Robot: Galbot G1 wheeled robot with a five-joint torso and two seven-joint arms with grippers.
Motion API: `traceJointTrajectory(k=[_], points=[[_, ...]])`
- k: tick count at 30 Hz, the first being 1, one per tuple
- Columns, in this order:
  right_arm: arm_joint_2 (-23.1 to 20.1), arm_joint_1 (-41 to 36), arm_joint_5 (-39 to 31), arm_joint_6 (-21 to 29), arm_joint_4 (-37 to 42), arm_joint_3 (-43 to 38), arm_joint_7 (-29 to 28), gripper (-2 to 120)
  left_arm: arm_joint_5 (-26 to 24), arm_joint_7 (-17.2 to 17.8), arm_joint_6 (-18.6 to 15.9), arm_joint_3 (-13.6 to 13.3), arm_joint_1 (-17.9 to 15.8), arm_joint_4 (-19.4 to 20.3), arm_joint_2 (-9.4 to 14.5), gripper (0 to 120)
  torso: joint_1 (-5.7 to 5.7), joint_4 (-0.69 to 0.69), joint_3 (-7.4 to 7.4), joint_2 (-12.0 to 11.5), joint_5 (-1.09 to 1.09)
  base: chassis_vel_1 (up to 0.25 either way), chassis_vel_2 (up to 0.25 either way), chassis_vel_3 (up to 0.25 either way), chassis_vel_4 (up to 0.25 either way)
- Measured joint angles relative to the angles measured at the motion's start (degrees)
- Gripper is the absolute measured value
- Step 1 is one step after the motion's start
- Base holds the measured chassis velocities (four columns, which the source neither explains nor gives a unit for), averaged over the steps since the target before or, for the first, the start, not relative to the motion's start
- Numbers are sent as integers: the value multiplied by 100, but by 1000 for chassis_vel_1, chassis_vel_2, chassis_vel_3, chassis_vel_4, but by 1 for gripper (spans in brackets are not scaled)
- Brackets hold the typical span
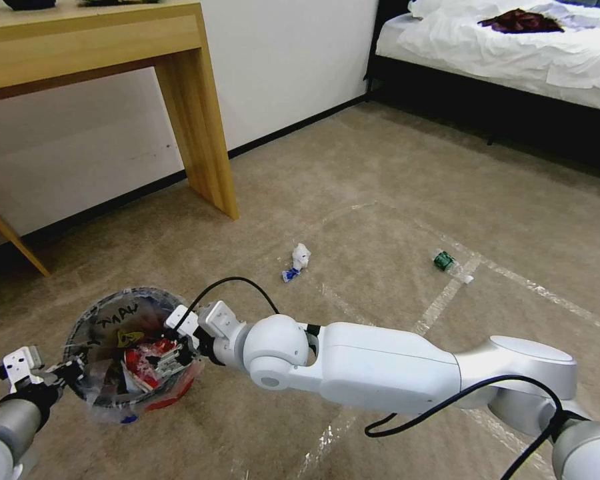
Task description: Pick up the trash bin and place the garbage on the floor into it.
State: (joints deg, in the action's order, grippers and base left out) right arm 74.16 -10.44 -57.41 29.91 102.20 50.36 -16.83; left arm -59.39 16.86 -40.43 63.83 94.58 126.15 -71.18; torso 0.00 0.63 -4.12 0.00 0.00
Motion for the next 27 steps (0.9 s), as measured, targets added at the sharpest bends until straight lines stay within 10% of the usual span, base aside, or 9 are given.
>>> traceJointTrajectory(k=[18, 27], points=[[-780, -416, -122, -676, 1224, -2216, 171, 100, 55, -37, 26, 46, -22, -139, -26, 0, 0, -1, 0, 0, 1, 0, 0, 0, 0], [-1641, -1614, 256, -2469, 1548, -3913, 824, 100, 229, -92, 77, 91, 5, 12, -191, 0, 0, 1, 0, 0, 3, 0, 0, 0, 0]])
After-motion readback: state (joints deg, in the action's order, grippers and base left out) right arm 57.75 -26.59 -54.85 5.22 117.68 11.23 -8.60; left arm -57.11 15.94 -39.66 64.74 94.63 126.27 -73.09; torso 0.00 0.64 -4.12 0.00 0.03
